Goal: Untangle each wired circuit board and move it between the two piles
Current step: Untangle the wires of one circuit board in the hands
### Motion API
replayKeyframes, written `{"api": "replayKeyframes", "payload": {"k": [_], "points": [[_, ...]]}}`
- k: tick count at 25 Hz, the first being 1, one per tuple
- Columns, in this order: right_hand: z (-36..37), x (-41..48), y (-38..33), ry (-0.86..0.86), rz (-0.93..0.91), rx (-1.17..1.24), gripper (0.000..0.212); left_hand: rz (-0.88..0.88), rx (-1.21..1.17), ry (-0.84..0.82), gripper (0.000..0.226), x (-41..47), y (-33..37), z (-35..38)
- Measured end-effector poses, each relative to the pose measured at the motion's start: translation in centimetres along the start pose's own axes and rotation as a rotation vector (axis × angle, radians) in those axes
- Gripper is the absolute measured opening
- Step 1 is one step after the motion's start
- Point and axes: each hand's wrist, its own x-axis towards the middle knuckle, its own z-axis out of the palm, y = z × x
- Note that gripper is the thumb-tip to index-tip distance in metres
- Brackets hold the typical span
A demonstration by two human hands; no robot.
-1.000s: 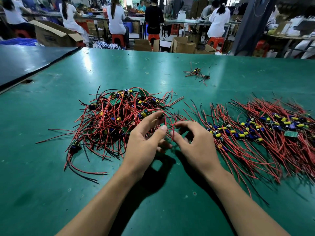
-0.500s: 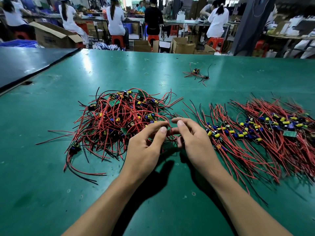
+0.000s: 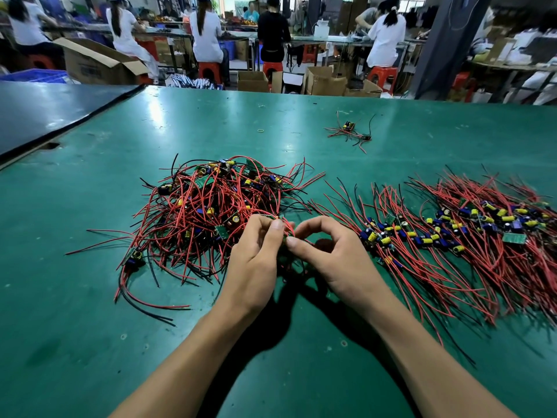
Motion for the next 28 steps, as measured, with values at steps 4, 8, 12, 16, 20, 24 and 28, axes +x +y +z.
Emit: {"api": "replayKeyframes", "payload": {"k": [4,8,12,16,20,24,28], "points": [[0.1,-0.2,-0.1,-0.028,0.031,0.01,0.02,-0.009,-0.048,-0.028,0.024,0.0,-0.2,0.0],[0.6,-0.3,0.1,0.037,-0.015,-0.128,0.036,-0.028,-0.083,-0.068,0.026,-0.1,-0.1,0.1],[0.3,-0.2,0.1,0.106,0.002,-0.118,0.021,-0.035,-0.039,0.004,0.027,0.2,-0.2,0.1],[-0.1,0.2,0.0,0.078,0.043,-0.136,0.016,-0.037,-0.095,0.041,0.023,0.5,-0.2,0.1],[-0.5,0.7,0.0,0.145,0.068,0.058,0.021,-0.111,-0.175,0.081,0.028,1.2,-0.1,-0.3],[-1.9,1.3,-0.4,0.372,0.038,0.319,0.024,-0.156,-0.15,0.06,0.024,1.3,-0.4,-0.5],[-3.4,1.5,-1.9,0.296,0.096,0.914,0.021,-0.109,0.009,0.091,0.011,1.2,-0.3,-0.6]]}}
